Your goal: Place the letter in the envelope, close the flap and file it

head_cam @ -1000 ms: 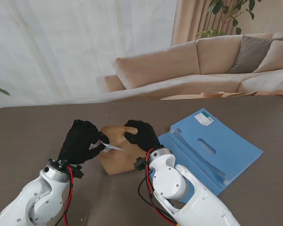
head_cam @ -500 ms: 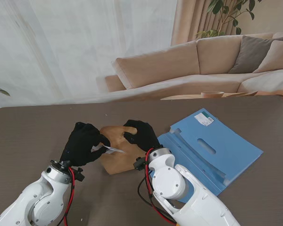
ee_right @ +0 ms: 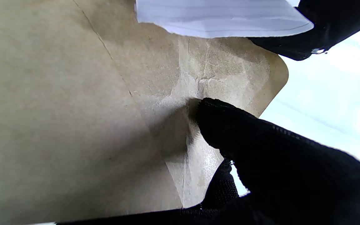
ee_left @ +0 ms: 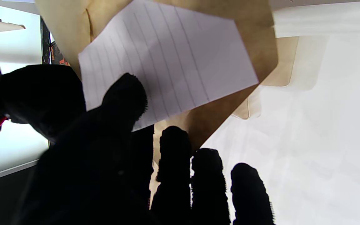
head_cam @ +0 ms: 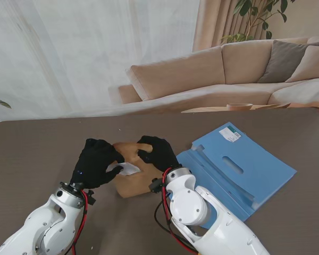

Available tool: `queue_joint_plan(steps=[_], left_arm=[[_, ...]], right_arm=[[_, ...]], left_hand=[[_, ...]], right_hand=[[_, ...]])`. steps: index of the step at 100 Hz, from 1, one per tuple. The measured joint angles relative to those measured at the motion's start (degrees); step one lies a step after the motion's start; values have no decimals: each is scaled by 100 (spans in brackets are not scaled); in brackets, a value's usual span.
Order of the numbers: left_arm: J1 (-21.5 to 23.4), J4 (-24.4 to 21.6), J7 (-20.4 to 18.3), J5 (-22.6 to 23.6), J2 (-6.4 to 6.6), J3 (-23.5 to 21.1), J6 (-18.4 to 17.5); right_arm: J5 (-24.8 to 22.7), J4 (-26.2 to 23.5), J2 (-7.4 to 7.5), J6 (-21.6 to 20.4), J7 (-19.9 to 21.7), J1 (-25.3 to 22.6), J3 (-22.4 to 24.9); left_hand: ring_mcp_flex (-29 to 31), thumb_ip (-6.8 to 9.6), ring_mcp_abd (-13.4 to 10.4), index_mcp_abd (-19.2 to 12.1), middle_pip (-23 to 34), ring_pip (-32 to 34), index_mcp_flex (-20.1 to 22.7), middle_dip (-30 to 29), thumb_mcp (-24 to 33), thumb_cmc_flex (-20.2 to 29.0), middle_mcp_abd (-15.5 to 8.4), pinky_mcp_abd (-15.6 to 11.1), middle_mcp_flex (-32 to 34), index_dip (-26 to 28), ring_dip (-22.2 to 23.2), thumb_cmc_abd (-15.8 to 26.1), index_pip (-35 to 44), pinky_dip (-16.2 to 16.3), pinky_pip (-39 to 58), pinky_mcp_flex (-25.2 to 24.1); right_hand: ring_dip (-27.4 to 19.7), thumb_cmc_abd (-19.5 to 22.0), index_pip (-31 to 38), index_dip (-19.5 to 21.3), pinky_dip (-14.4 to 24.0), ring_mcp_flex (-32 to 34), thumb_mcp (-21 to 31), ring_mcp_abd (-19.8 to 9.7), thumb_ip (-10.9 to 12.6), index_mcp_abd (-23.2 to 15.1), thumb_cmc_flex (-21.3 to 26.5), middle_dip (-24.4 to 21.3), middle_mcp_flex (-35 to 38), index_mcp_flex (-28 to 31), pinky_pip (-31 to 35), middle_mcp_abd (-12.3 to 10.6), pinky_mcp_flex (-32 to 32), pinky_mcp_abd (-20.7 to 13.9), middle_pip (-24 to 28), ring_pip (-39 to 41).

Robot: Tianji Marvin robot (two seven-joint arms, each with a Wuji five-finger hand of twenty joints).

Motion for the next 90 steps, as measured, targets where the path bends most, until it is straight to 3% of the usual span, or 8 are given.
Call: queue_joint_plan(steps=[29, 38, 53, 66, 69, 90], left_arm=[[-53, 6, 266, 96, -8, 129, 498], [-46, -6, 234, 85, -16, 121, 506], [-20, -56, 195, 85, -17, 105, 412], [-3, -110, 244, 462, 15, 124, 434], [-3, -116, 270, 546, 28, 141, 462], [-14, -170, 315, 735, 90, 259, 729]], right_arm=[[-23, 2, -1, 1, 9, -4, 2], [-21, 2, -1, 1, 9, -3, 2], [54, 2, -7, -3, 6, 1, 0], [180, 20, -24, -25, 5, 16, -17], [187, 27, -28, -29, 5, 22, -24], [198, 57, -44, -60, 2, 46, -50]], left_hand=[[-57, 0, 0, 100, -204, -64, -166, -77, -11, -71, -3, -37, 0, 259, 2, 1, 280, -50, -5, -4], [-57, 0, 0, 157, -337, -121, -119, -153, -16, -98, -3, -37, 0, 186, 2, 1, 280, -127, -59, -4], [-57, 0, 0, -7, -619, -141, 232, -221, -101, -64, 60, -37, 3, -81, 2, 1, 275, -231, -69, -5], [-58, 0, 28, 43, -626, -146, 232, -221, -102, -63, 60, -37, 3, -136, 2, 1, 275, -253, -72, -5], [-60, 0, 125, 85, -626, -146, 232, -221, -102, -63, 60, -37, 3, -136, 2, 1, 275, -297, -74, -5], [-130, 0, 125, 294, -626, -147, 232, -221, -102, -63, 60, -37, 3, -131, 3, 1, 344, -306, -74, -5]], right_hand=[[0, 0, 0, 0, 1, 0, 0, 0, 0, 0, 0, 0, 0, 1, 0, 0, 1, 0, 0, 1], [0, 0, 0, 0, 1, 0, 0, 0, 0, 0, 0, 0, 0, 1, 0, 0, 3, 0, 0, 1], [0, 0, 0, 0, 2, 0, 0, 0, 0, 0, 0, 0, 0, 1, 0, 0, 9, 0, 0, 2], [0, 0, 1, 57, 3, 46, 6, 0, 0, 0, 0, 0, 0, 1, 1, 0, 55, 0, 10, 51], [0, -1, 1, 61, 3, 51, 9, 1, 0, 1, 0, 1, 0, 1, 2, 0, 58, 1, 49, 53], [0, -2, 1, 63, 3, 54, 11, 1, 0, 1, 0, 2, 0, 1, 3, 0, 65, 1, 59, 53]])
